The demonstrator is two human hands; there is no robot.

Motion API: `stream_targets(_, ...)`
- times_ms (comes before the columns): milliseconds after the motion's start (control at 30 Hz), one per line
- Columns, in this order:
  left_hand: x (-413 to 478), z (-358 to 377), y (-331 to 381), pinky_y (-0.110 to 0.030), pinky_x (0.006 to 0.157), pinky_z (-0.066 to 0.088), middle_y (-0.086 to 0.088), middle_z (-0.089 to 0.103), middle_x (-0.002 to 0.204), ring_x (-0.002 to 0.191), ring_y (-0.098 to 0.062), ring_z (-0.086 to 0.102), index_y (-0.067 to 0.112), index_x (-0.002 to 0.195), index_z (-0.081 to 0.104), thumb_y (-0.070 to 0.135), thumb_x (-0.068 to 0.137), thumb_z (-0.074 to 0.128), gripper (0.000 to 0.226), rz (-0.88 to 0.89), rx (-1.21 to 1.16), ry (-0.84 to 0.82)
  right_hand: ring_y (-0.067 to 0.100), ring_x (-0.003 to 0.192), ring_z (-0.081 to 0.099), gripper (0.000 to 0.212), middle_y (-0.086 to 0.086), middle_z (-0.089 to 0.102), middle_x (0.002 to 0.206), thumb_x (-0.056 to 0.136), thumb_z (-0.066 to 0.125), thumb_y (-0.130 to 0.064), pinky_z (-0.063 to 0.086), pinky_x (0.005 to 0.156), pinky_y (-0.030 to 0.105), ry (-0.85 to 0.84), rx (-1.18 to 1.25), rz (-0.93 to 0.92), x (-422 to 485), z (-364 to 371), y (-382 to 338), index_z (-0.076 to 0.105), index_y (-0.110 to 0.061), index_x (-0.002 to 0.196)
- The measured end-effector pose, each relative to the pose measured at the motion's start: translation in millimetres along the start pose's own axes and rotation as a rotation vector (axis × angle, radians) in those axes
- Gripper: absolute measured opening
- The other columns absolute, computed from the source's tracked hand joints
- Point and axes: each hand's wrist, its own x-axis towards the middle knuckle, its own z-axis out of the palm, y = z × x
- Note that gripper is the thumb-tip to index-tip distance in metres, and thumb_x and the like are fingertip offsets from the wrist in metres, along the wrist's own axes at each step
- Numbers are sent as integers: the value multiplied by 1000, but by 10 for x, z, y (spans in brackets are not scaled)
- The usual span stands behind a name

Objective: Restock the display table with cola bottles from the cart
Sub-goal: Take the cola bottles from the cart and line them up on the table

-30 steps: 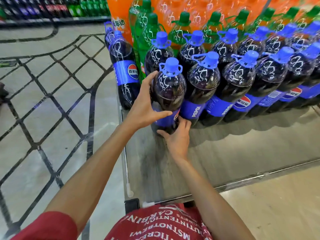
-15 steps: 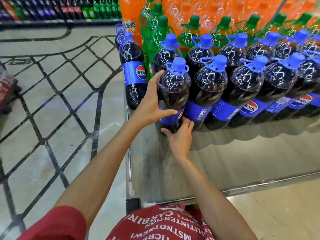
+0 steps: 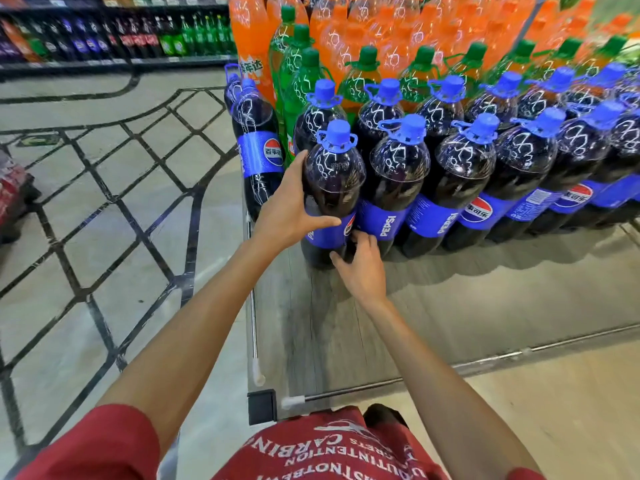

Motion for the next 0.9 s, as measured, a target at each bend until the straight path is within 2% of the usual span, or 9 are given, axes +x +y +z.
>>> stream_targets(67, -25, -9, 49, -36, 111, 42, 8, 37, 159, 141, -12, 43, 19, 157, 19, 44, 61, 95, 126, -17, 55, 4, 30, 124, 51, 57, 9, 53, 129, 86, 75, -28, 48, 98, 45, -60, -57, -11, 40, -101, -14, 53, -9, 134)
stream_targets(167, -112, -14, 118, -43, 101, 49, 0, 47, 147, 130, -21, 53, 17, 149, 30, 39, 68, 91, 104, -6, 112, 23, 31, 125, 52, 58, 11, 56, 129, 86, 74, -29, 48, 100, 45, -175, -164, -48, 93, -293, -26, 53, -11, 136)
stream_targets(267, -236, -37, 130, -46, 86, 51, -13, 48, 134, 117, -36, 57, 9, 140, 37, 33, 79, 83, 80, -25, 256, 6, 32, 127, 53, 62, 13, 55, 134, 87, 73, -30, 47, 101, 46, -244, -250, -87, 91, -485, -22, 49, -12, 141)
stream_targets(333, -332, -77, 109, -46, 78, 49, -16, 47, 127, 110, -41, 59, 6, 131, 42, 35, 83, 79, 68, -47, 399, -58, 33, 128, 51, 67, 13, 54, 139, 88, 72, -29, 46, 102, 44, -274, -291, -99, 56, -590, -19, 44, -11, 146)
stream_targets(433, -504, -92, 126, -51, 82, 50, -14, 46, 124, 111, -41, 56, 11, 130, 44, 42, 87, 73, 61, -67, 618, -216, 36, 128, 49, 72, 16, 51, 141, 90, 72, -32, 43, 104, 44, -330, -376, -123, -31, -746, 0, 39, -9, 149)
stream_targets(600, -691, 116, 407, -47, 86, 51, -14, 53, 127, 117, -37, 54, 13, 131, 45, 45, 92, 65, 54, 18, 792, -378, 40, 126, 47, 72, 18, 45, 137, 92, 70, -34, 42, 103, 46, -393, -549, -133, -298, -1157, 88, 36, -9, 151)
stream_targets(733, -767, 349, 773, -48, 95, 47, -13, 52, 134, 125, -35, 52, 17, 138, 43, 52, 91, 64, 62, 52, 956, -487, 38, 129, 45, 69, 16, 44, 139, 93, 68, -33, 43, 102, 45, -333, -651, -124, -584, -1654, 217, 38, -12, 150)
stream_targets(900, -962, 752, 1395, -49, 99, 43, -13, 48, 140, 130, -36, 47, 18, 143, 42, 52, 92, 62, 64, 175, 1005, -524, 38, 131, 43, 62, 17, 43, 137, 92, 67, -40, 43, 104, 45, -290, -743, 19, -1088, -2272, 503, 44, -9, 141)
